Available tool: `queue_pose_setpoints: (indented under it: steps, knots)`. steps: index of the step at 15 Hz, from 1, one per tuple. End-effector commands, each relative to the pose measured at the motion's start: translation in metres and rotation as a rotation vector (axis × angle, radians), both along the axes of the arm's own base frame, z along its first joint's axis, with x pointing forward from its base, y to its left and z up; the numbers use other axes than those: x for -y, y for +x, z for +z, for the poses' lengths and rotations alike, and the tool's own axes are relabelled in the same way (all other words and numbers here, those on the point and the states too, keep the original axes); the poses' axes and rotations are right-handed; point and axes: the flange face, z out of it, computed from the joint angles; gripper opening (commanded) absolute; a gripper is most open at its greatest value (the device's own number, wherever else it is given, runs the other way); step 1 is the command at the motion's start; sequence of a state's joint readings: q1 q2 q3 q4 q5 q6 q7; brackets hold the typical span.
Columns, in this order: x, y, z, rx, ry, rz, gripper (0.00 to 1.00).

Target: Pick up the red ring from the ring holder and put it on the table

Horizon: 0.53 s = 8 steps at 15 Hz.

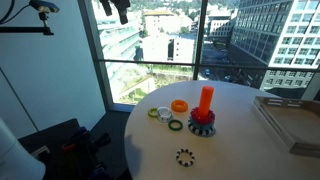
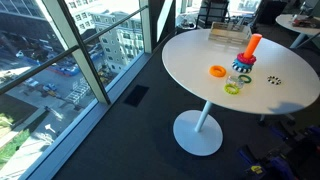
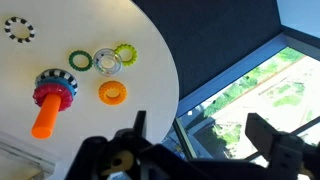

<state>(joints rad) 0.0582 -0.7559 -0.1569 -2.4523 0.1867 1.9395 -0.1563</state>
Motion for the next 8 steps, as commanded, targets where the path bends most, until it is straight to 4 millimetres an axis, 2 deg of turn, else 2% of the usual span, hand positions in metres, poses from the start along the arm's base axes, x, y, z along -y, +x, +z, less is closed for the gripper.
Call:
queue_pose_setpoints:
  steps: [1,5,8]
  knots:
    - [0.0002,0.0,0.0009,0.0,0.0,0.0,1.0]
    - [0.0002,-0.0004,0.0016,0.002,0.0,0.0,1.0]
    - [0.0033,0.0076,0.0021,-0.003,-0.014,-0.024,1.0]
